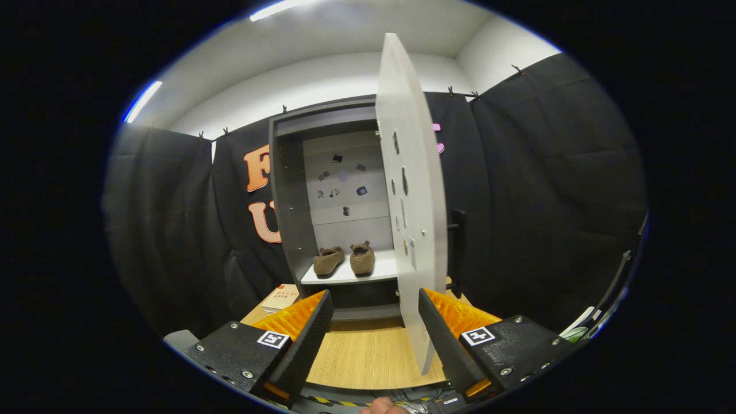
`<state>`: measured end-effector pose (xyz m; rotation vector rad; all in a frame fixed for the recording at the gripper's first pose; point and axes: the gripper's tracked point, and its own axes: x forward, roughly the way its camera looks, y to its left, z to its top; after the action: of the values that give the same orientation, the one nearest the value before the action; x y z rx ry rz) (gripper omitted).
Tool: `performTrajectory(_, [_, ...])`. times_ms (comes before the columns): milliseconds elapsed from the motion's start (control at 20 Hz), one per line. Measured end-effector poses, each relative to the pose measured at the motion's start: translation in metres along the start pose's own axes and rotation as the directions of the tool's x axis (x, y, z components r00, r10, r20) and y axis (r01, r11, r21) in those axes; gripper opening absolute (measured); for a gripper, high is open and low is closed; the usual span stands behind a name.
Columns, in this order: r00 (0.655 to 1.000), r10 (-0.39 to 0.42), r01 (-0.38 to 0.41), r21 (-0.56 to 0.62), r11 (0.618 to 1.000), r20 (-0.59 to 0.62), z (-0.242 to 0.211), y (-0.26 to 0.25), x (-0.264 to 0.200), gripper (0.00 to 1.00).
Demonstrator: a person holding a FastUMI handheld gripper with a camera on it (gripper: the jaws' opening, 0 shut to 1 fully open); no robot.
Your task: Open the shoe cabinet door, grab the shoes and put them into the shoe cabinet, then close the shoe cabinet door.
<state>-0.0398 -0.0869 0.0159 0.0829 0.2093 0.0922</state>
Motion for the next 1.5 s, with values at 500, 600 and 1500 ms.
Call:
performTrajectory(500, [0.997,-0.068,0.068,0.005,0.998,0.036,0.012,-0.074,0.002,0.93])
performTrajectory(600, [0.996,-0.079,0.078,0.005,0.997,0.041,0.012,-0.087,0.006,0.94])
performTrajectory(1500, [0.993,-0.116,0.116,-0.025,0.993,0.026,0.007,-0.087,0.062,0.90])
